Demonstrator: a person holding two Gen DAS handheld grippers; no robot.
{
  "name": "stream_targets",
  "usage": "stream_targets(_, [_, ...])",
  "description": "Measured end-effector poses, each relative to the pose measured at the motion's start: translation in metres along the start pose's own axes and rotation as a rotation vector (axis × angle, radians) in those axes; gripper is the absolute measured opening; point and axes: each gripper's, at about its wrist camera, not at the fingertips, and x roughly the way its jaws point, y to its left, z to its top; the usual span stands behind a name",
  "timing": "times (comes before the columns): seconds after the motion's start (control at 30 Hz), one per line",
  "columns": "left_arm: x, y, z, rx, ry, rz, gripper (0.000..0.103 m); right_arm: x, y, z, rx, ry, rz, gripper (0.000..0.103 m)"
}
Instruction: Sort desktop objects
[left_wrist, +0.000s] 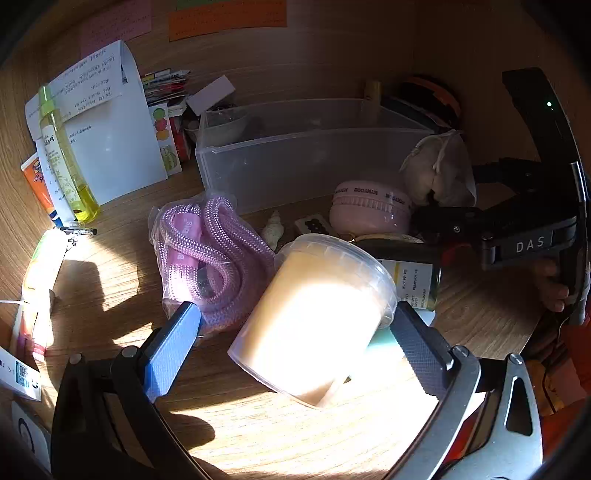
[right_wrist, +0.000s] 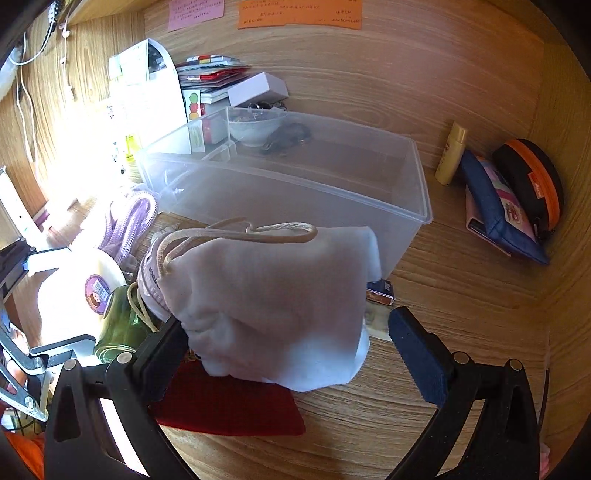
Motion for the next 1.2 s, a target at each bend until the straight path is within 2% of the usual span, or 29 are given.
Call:
stream_targets(0.17, [0.001,0.001,0.001,0.02,-0.022,-0.022,0.103,0.004,-0.001,0.003,-0.005,-0.007,0.007,0.096])
stream_targets(0.23, [0.001,0.003,0.001,0.021,-0.033,-0.036,0.103,0.002,-0.003,0.002,0.002,-0.006,0.05,0.084])
stream_targets(0.3, [0.002,0.004,0.001,0.028,-0.041,-0.053,0.102,0.0,-0.006,0.002,0.01,-0.008,0.083,0.077])
stream_targets(0.43, [0.0,0.005,0.0,0.051,-0.053,-0.092,0.094,-0.007,-0.003,0.0,-0.019,-0.014,0.092,0.061])
stream_targets(0.5, [-0.003,0.002,0.0,0.079,-0.055,-0.117,0.078,-0.012,-0.002,0.0,-0.023,-0.019,0.102,0.058])
stream_targets(0.57, [-0.006,-0.002,0.0,0.099,-0.054,-0.123,0.072,-0.013,-0.005,0.0,-0.015,-0.019,0.114,0.057])
stream_targets(0.67, [-0.01,-0.005,-0.001,0.112,-0.061,-0.104,0.07,-0.014,-0.011,0.0,0.007,-0.022,0.117,0.055])
stream_targets(0.97, [-0.026,0.007,0.001,0.051,-0.082,-0.081,0.063,-0.025,-0.021,0.005,0.057,-0.055,0.141,0.052])
stream_targets(1.2, [-0.032,0.005,-0.001,0.083,-0.046,-0.06,0.063,-0.024,-0.023,0.007,0.067,-0.048,0.156,0.052])
